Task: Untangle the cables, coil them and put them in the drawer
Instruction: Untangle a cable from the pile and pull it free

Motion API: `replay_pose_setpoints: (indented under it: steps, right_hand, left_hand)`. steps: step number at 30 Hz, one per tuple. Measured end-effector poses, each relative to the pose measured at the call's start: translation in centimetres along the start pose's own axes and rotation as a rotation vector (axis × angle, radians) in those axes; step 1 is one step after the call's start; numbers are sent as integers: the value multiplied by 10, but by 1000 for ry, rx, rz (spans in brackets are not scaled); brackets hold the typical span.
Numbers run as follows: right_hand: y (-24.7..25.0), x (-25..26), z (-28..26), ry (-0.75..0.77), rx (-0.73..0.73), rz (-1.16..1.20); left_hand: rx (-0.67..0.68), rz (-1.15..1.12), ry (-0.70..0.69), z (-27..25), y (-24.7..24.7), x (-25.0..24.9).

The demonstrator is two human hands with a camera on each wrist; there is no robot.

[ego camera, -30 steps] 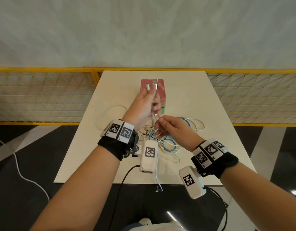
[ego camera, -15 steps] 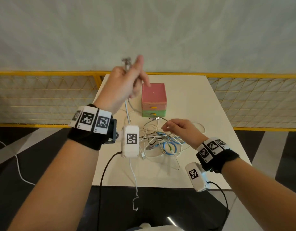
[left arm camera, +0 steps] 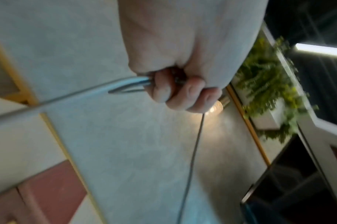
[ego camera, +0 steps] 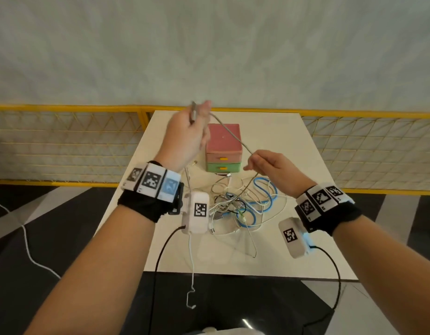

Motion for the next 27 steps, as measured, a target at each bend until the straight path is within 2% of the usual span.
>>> replay_pose_setpoints:
  steps: [3,5,7,9,11,12,13,15,19,21,24,26,27]
  right_hand:
    - [-7,-4,-2,-33,17,61]
    - [-3,4,-2,-7,2,33]
    - [1,13,-1,14,4,-47]
    - [2,21,-1,41,27,-138]
    - [0,31,0,81,27,-183]
    - [1,37,1,114,13,-189]
    - [3,43,2,155,-6,-198]
    - [6,45,6,198,-27,-198]
    - [-2,11,10,88,44,29]
    - [-12,1,7,5,93,150]
    - [-14,1,7,-31,94,160]
    - [-10,7,10,-8,84,18]
    - [-9,11,11,9,82,-57]
  left_hand:
    - [-163,-136,20,9,14,1]
    - [-224,-62,-5,8,17,3]
    - [-210,12,-99,3,15,0]
    - [-21,101,-133,-3,-2,-4]
    - [268,256,-84,-10,-29,-1]
    - [379,326,-44,-15,-40,4]
    - [434,368,-11,-18,-46,9]
    - [366,371,15,-17,-46,15]
    - [-85,117,-43,2,-8,0]
    - [-197,46,-43,11,10,-2]
    - [-153,162,-18,10,13,4]
    - [-72,260,-69,2,3,2]
    - [10,297,-89,-2,-6,0]
Point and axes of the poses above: each hand's wrist, its own z-axis towards the middle knuckle, its own y-axis out of the back of the hand, x = y × z, the point moved 5 cm from there along z, towards the middle knuckle, and after that the axes turned 1 degree about z, right-handed, at the moved point
